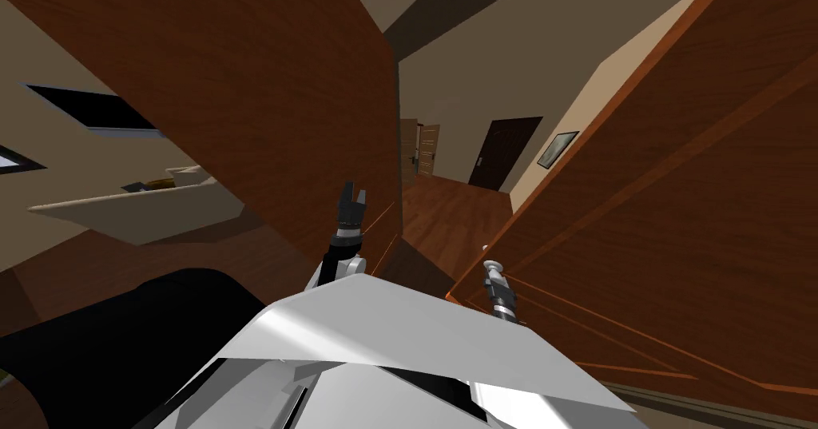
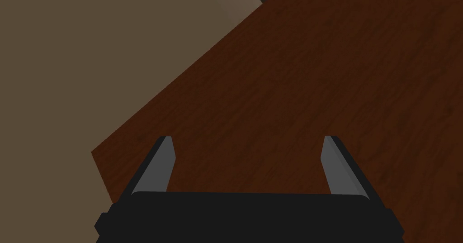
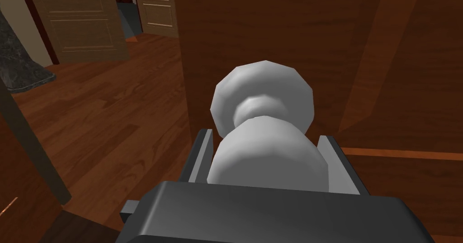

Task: Pull the door open

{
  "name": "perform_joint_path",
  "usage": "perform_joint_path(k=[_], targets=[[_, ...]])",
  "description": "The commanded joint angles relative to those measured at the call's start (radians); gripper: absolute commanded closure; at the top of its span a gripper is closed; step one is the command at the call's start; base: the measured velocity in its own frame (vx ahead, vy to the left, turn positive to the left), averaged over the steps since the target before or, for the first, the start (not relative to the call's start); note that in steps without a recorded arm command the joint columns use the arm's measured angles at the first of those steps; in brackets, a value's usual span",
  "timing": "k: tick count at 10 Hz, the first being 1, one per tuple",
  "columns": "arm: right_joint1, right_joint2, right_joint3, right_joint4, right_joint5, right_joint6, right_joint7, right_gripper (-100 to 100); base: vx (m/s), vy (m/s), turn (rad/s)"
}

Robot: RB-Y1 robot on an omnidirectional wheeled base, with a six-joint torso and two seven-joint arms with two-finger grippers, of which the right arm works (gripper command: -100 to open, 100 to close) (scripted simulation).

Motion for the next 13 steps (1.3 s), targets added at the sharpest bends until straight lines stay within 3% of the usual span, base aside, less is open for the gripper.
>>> perform_joint_path(k=[1,8,10,11,13], targets=[[0.006,-0.015,0.014,0.004,0.006,-0.014,-0.022,100,-0.212,0.011,0.147],[0.037,-0.099,0.09,0.023,0.039,-0.087,-0.139,100,-0.209,-0.014,0.158],[0.035,-0.102,0.088,0.024,0.038,-0.085,-0.139,100,-0.176,-0.021,0.071],[0.046,-0.117,0.115,0.03,0.045,-0.11,-0.161,100,-0.176,-0.021,0.141],[0.054,-0.131,0.138,0.035,0.05,-0.135,-0.18,100,-0.239,-0.063,0.168]])
